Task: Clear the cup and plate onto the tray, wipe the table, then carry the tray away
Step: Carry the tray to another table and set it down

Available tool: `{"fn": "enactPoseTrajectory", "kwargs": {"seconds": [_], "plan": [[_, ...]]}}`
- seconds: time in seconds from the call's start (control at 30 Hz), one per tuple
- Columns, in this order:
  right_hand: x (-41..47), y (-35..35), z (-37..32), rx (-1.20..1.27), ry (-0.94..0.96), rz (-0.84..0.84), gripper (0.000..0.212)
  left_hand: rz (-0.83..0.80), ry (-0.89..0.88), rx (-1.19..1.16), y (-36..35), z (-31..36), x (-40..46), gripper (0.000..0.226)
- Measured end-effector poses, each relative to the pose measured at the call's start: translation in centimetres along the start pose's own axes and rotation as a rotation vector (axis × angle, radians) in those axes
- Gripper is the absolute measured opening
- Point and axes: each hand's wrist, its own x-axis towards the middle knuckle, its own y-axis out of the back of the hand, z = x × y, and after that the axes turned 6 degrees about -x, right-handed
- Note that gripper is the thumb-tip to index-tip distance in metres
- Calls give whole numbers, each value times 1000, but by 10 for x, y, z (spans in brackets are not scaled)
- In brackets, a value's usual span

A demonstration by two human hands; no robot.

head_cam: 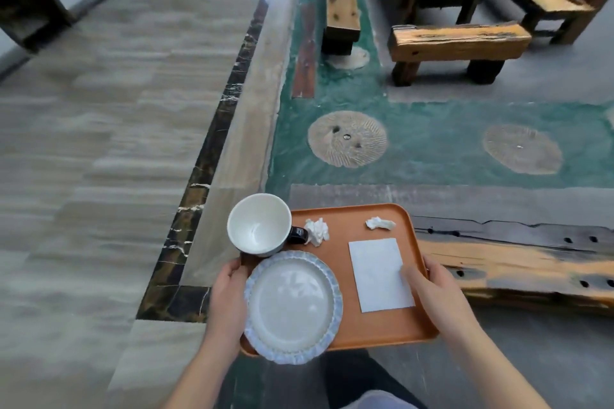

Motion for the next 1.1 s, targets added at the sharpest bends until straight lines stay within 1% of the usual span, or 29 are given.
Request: {"fn": "enactPoseTrajectory", "kwargs": {"seconds": [0.03, 0.07, 0.1, 0.17, 0.33, 0.37, 0.47, 0.53, 0.63, 0.73, 0.9, 1.0, 1.1], "plan": [[19, -4, -7, -22, 3, -5, 24, 12, 5, 2, -6, 6, 15, 18], [39, -7, -13, -31, 9, 1, 29, 19, 8, 4, -13, 13, 31, 18], [56, -9, -19, -40, 20, 12, 27, 17, 11, 11, -20, 20, 44, 20], [99, -11, -35, -54, 40, 37, 13, -6, 6, 21, -41, 38, 78, 23], [206, -4, -81, -58, 6, 68, 22, -3, -22, 36, -100, 97, 157, 24], [229, -1, -90, -61, -2, 63, 23, 6, -27, 39, -113, 110, 171, 26], [290, 10, -118, -70, -10, 55, 25, 8, -41, 38, -149, 147, 209, 43], [327, 19, -134, -69, -25, 49, 26, -13, -25, 36, -172, 165, 236, 39], [376, 33, -158, -72, -40, 43, 25, -75, 2, 5, -206, 189, 274, 21], [428, 46, -178, -70, -81, 42, 27, -146, 65, 2, -244, 215, 320, 16], [523, 61, -211, -60, -112, 61, 28, -209, 75, 43, -311, 267, 416, 21], [590, 69, -239, -40, -124, 115, 28, -256, 56, 54, -359, 303, 480, 21], [661, 80, -276, -31, -145, 190, 27, -322, 76, 75, -409, 344, 547, 25]]}}
